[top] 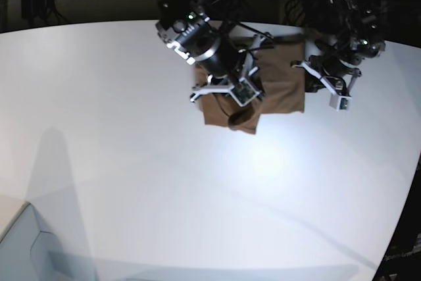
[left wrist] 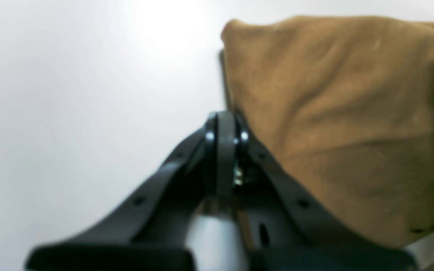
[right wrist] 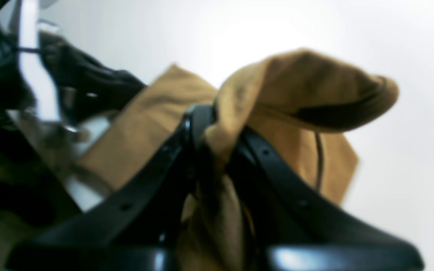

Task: Layout the t-shirt on the table in an organized manner, then fold the t-shirt properly
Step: 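Lift the strip end with the right gripper and fold it over the left end, then release the folded bundle and press its edges with both grippers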

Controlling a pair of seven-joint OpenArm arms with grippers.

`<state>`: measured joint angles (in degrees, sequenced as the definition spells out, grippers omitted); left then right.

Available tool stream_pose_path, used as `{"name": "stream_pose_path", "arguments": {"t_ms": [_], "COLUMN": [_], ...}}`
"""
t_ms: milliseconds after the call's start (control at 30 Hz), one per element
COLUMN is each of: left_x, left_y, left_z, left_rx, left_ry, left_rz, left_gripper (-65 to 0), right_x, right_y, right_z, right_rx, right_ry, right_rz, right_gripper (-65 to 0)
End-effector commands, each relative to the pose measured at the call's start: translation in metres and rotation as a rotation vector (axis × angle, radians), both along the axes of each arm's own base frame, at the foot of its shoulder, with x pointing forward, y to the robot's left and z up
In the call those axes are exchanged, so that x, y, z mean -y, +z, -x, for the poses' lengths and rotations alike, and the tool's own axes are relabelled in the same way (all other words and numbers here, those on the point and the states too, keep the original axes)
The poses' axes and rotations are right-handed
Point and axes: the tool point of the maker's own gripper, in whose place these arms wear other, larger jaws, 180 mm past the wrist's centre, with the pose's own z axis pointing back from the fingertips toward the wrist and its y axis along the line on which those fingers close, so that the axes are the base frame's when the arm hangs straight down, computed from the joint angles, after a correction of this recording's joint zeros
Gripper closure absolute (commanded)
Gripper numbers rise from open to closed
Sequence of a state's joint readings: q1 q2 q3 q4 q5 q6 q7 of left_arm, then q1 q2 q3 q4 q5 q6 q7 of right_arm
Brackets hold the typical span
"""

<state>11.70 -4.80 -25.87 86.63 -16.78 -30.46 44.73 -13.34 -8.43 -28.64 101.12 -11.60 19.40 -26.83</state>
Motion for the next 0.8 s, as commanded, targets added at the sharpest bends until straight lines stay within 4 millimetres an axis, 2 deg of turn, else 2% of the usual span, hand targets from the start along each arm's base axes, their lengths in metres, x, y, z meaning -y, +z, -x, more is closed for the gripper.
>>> {"name": "stream_pose_path", "arguments": {"t_ms": [0,267,400,567,767], "left_x": [-0.005,-0.006,-0.006,-0.006,-0.006], "left_y": [-0.017,-0.016,-0.018,-0.018,-0.019], "left_z": [0.021,0.021,0.028,0.029,0.030], "left_rx": [-0.110,-0.107,-0.118,-0.121,-0.123], "left_ry": [-0.029,-0.029,-0.025,-0.026,-0.026], "left_rz": [-0.052,-0.055,-0.050,-0.050,-0.050], "left_gripper": [-0.1,-0.1,-0.1,-0.1,-0.1], "right_x": [-0.011,-0.052,-0.062,-0.062,-0.063], "right_y": [0.016,0.004,0.006,0.013,-0.002], "right_z": [-0.005,0.005,0.006,-0.005,-0.004], "right_rx": [0.042,0.039,0.055,0.085,0.057], "right_ry": [0.012,0.157,0.193,0.195,0.206], "right_rz": [-0.047,-0.019,-0.014,-0.004,0.019], "right_gripper": [0.0,0.0,0.0,0.0,-12.7]}}
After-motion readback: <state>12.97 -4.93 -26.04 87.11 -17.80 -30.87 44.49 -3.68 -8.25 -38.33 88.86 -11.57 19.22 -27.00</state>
